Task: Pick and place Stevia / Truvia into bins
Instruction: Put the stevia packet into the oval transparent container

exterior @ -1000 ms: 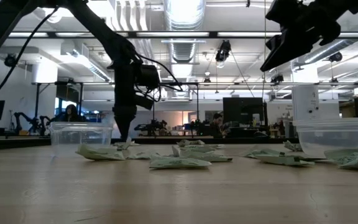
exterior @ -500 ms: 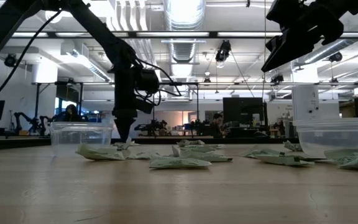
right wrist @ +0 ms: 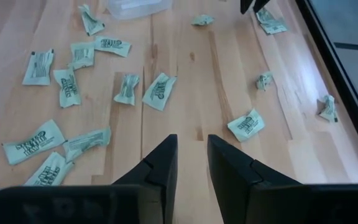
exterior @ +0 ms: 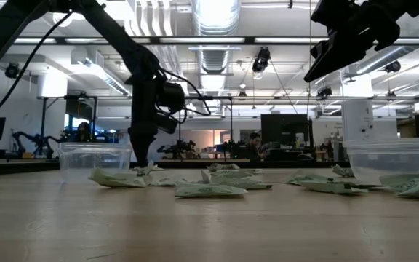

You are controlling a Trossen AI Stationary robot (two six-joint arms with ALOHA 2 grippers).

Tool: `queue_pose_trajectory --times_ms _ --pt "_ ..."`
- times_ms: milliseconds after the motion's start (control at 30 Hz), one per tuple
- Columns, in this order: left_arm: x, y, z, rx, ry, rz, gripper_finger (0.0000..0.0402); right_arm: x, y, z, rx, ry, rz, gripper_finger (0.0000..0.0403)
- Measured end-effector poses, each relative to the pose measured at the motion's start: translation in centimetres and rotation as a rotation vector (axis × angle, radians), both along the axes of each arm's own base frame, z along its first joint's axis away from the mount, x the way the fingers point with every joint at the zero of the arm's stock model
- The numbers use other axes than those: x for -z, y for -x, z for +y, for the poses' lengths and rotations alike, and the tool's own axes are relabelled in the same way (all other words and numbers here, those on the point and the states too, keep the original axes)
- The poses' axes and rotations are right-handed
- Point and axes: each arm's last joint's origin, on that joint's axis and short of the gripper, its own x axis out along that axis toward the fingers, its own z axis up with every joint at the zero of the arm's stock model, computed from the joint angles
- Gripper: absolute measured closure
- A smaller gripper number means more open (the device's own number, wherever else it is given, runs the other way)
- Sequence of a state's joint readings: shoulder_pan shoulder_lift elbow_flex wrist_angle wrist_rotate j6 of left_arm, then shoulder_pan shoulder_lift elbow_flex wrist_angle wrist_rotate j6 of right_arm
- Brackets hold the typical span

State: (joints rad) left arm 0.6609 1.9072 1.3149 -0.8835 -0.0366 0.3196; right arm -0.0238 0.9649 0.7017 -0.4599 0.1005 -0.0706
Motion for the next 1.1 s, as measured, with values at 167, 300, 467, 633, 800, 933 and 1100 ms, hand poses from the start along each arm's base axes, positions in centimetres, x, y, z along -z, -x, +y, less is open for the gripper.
queue_pose_trajectory --times_ms 167,300,467,633,800,933,1100 --pt "-1.5 0.1 0.2 -0.086 -0.115 0.003 0.0265 0.0 0.0 0.0 -0.001 0.001 0.000 0.0330" --pt "-2.5 -0.5 0.6 -0.255 -0.129 -0.053 0.0265 0.0 0.0 0.0 -0.017 0.020 0.000 0.0328" --pt "-2.7 -1.1 1.1 -0.416 -0.177 -0.060 0.0265 -0.2 -0.1 0.0 -0.027 0.033 -0.017 0.0326" --pt "-2.4 -1.3 1.3 -0.473 -0.172 -0.066 0.0265 -0.2 -0.1 0.0 -0.024 0.029 -0.018 0.0332" --pt "-1.5 -1.5 1.4 -0.538 -0.146 -0.051 0.0266 -0.2 -0.1 0.0 -0.025 0.031 -0.019 0.0335" --pt "-0.8 -1.6 1.6 -0.554 -0.141 -0.042 0.0266 -0.2 -0.1 0.0 -0.027 0.032 -0.018 0.0335" --pt "0.3 -1.6 1.9 -0.562 -0.123 -0.006 0.0266 -0.2 -0.1 0.0 -0.030 0.036 -0.019 0.0335"
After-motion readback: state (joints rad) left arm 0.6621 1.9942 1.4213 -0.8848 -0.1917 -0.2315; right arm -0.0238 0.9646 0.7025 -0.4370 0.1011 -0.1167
